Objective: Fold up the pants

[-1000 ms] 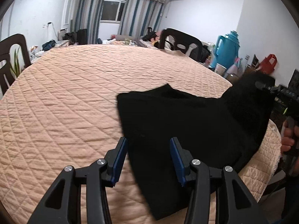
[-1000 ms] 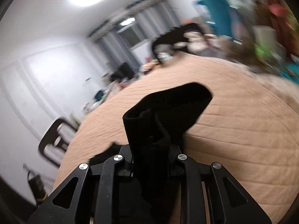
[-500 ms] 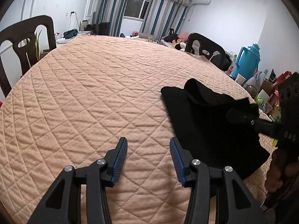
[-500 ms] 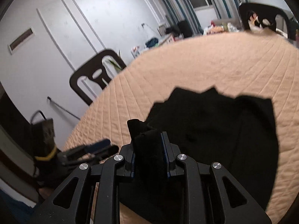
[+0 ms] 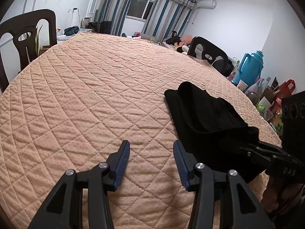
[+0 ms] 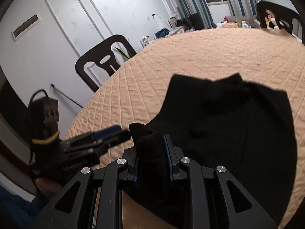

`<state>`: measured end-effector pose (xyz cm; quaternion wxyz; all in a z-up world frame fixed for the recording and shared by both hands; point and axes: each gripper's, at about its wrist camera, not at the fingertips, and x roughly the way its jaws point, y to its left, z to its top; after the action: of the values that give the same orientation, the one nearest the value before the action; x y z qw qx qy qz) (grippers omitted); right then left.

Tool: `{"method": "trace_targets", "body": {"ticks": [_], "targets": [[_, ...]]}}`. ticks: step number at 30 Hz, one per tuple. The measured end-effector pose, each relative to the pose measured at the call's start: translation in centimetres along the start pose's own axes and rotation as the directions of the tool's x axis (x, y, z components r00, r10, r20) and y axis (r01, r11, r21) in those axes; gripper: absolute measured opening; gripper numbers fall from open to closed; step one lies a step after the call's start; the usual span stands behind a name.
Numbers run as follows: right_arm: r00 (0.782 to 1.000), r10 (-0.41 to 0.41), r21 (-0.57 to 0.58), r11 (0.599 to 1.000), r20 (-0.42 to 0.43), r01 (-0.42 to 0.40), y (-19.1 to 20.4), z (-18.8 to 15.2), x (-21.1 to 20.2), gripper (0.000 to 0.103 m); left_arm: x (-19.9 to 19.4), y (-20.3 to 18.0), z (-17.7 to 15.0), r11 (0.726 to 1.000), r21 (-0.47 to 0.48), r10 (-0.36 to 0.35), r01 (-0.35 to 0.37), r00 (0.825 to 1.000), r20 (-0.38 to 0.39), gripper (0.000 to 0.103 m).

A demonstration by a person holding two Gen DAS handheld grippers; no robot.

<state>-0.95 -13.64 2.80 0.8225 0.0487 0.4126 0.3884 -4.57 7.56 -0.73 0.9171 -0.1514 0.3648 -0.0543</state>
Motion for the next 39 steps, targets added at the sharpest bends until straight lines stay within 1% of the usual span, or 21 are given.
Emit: {"method": "trace_targets", "body": {"ticks": [4,7,9,11,12,15,17,18,20,22,24,25,26,27,28,29,30,32,35,37,39], "targets": [[1.000,0.003,-0.033,0.999,0.014,-0.003,0.7,-0.1,-0.5,0.022,0.0,0.0,-0.1,1.000,0.001,0.002,-0.002,1.000,-0.001,0.050],[1.000,0.000,-0.063,0.998,-0.018,-0.001,0.5,-0.8,0.7,0.023,-0.1,-0.1,-0.1,1.000,0.006,0.008,-0.008,1.000,-0.001,0.050],[1.000,-0.003,-0.074,0.997,0.005,0.003,0.7,-0.8,0.4,0.027,-0.3,-0.3,0.0,1.000,0.009,0.016,-0.016,1.000,-0.001,0.050],[1.000,0.002,-0.091,0.996,0.007,-0.002,1.3,-0.7,0.0,0.038,-0.5,-0.4,0.1,1.000,0.010,0.023,-0.023,1.000,0.001,0.050],[1.000,0.008,-0.093,0.996,0.009,-0.007,1.4,-0.7,-0.3,0.039,-0.6,-0.5,0.1,1.000,0.009,0.025,-0.025,1.000,0.003,0.050],[0.998,0.037,-0.121,0.992,0.044,-0.031,1.7,-0.5,-2.0,0.039,-1.3,-0.4,0.4,0.999,0.011,0.030,-0.030,0.999,0.016,0.050],[0.994,0.068,-0.127,0.990,0.089,-0.057,1.5,-0.3,-3.4,0.039,-1.6,-0.7,0.7,0.999,0.019,0.031,-0.031,0.999,0.027,0.050],[0.991,0.068,-0.127,0.990,0.113,-0.053,1.3,-0.3,-4.1,0.039,-1.8,-0.9,0.9,0.999,0.025,0.030,-0.031,0.999,0.033,0.050],[0.987,0.052,-0.119,0.992,0.150,-0.034,0.5,-0.2,-5.3,0.039,-2.0,-1.3,1.2,0.999,0.036,0.024,-0.025,0.999,0.041,0.050],[0.987,0.008,-0.085,0.996,0.158,0.005,-0.9,-0.5,-5.7,0.039,-2.0,-1.8,1.5,0.999,0.045,0.012,-0.014,0.999,0.044,0.050],[0.987,-0.082,-0.051,0.995,0.138,0.089,-2.3,-1.1,-5.3,0.033,-1.9,-2.6,1.9,0.998,0.059,-0.006,0.003,0.999,0.046,0.050],[0.986,-0.120,-0.043,0.991,0.117,0.125,-2.8,-1.5,-4.8,0.027,-1.8,-3.1,2.1,0.998,0.068,-0.016,0.013,0.999,0.046,0.050],[0.986,-0.149,-0.034,0.988,0.076,0.152,-3.4,-2.0,-3.9,0.024,-1.8,-3.8,2.3,0.996,0.080,-0.030,0.026,0.999,0.045,0.050],[0.988,-0.151,-0.031,0.988,0.045,0.152,-3.6,-2.4,-3.3,0.024,-1.7,-4.4,2.5,0.995,0.093,-0.042,0.037,0.998,0.045,0.050],[0.988,-0.142,-0.048,0.988,0.063,0.145,-3.2,-2.6,-3.4,0.024,-1.6,-5.0,2.7,0.993,0.110,-0.053,0.048,0.998,0.045,0.050],[0.992,-0.112,-0.063,0.991,0.049,0.115,-2.9,-2.5,-3.4,0.024,-1.5,-5.7,2.9,0.990,0.126,-0.064,0.058,0.997,0.045,0.050],[0.998,-0.056,-0.073,0.996,0.026,0.058,-2.7,-2.3,-3.3,0.024,-1.3,-6.3,3.2,0.988,0.141,-0.075,0.068,0.996,0.045,0.050],[0.999,-0.028,-0.080,0.996,0.037,0.031,-2.6,-2.0,-3.5,0.024,-0.9,-7.3,3.9,0.983,0.165,-0.092,0.084,0.995,0.045,0.050],[0.993,-0.088,-0.040,0.995,0.079,0.092,-4.7,-0.9,-4.5,0.024,0.3,-8.5,5.0,0.978,0.188,-0.093,0.086,0.995,0.027,0.050],[0.982,-0.157,0.015,0.988,0.101,0.157,-6.6,0.3,-5.2,0.024,1.2,-9.4,5.6,0.974,0.209,-0.091,0.086,0.996,0.015,0.050],[0.970,-0.220,0.033,0.976,0.105,0.217,-7.9,1.5,-5.3,0.024,2.4,-10.1,6.2,0.969,0.224,-0.107,0.105,0.994,-0.001,0.050]]}}
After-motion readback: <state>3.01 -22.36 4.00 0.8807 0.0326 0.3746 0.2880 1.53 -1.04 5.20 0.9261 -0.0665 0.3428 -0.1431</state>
